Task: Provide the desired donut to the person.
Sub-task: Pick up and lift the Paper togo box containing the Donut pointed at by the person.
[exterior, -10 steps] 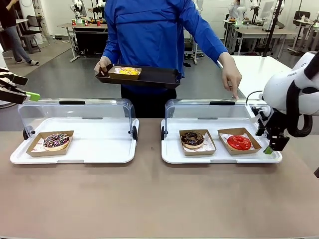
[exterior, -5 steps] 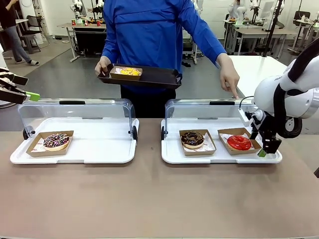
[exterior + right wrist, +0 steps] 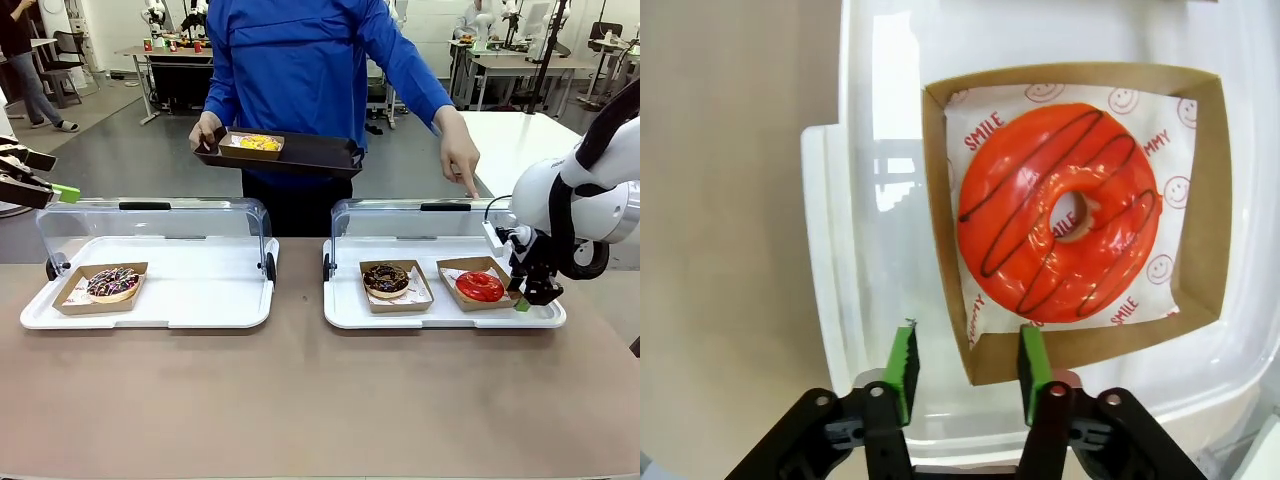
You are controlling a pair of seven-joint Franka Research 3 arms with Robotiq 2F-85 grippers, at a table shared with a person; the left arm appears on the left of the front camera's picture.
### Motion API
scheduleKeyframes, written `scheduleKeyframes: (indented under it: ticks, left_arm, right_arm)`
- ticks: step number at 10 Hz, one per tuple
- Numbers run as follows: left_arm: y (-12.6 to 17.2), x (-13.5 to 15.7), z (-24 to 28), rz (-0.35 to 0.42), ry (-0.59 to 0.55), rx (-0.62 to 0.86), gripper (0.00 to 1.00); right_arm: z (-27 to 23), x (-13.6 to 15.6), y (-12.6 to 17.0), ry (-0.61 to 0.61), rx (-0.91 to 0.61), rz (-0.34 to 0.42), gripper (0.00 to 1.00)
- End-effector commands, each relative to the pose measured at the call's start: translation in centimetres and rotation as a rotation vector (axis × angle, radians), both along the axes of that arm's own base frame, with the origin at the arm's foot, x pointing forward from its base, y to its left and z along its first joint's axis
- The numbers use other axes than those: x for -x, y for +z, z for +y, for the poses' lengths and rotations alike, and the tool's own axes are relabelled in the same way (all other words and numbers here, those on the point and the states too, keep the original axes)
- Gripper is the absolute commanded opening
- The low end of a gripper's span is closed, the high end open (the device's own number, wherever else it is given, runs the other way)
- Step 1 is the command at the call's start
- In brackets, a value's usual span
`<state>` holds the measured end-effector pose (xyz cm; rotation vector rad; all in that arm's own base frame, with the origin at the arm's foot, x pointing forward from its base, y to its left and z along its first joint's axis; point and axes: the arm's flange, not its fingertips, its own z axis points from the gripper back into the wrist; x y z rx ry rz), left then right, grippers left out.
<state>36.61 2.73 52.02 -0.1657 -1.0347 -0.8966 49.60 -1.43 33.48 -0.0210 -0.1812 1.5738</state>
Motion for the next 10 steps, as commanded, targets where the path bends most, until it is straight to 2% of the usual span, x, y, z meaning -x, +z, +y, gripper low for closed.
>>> scheduleKeyframes:
  ticks: [1, 2, 3, 7, 8, 10]
  left_arm:
    - [-0.2, 0.0, -0.2, 0.003, 0.012, 0.002, 1.00]
    - [-0.2, 0.0, -0.2, 0.003, 0.012, 0.002, 1.00]
    - [-0.2, 0.0, -0.2, 0.003, 0.012, 0.002, 1.00]
    - [-0.2, 0.0, -0.2, 0.003, 0.012, 0.002, 1.00]
    - [-0.2, 0.0, -0.2, 0.003, 0.012, 0.002, 1.00]
    - [-0.2, 0.0, -0.2, 0.003, 0.012, 0.002, 1.00]
  right_arm:
    - [-0.5, -1.0, -0.7, 0.016, -0.017, -0.008, 0.14]
    - [-0.4, -1.1, -1.0, 0.026, -0.020, 0.006, 0.03]
    - [-0.4, -1.2, -1.1, 0.024, -0.022, 0.006, 0.00]
    - [-0.3, 0.1, 0.0, 0.039, -0.017, 0.018, 0.00]
    - [0.0, 1.8, 1.4, 0.068, -0.021, 0.012, 0.00]
    - [0.8, 7.0, 6.4, 0.103, -0.058, 0.000, 0.00]
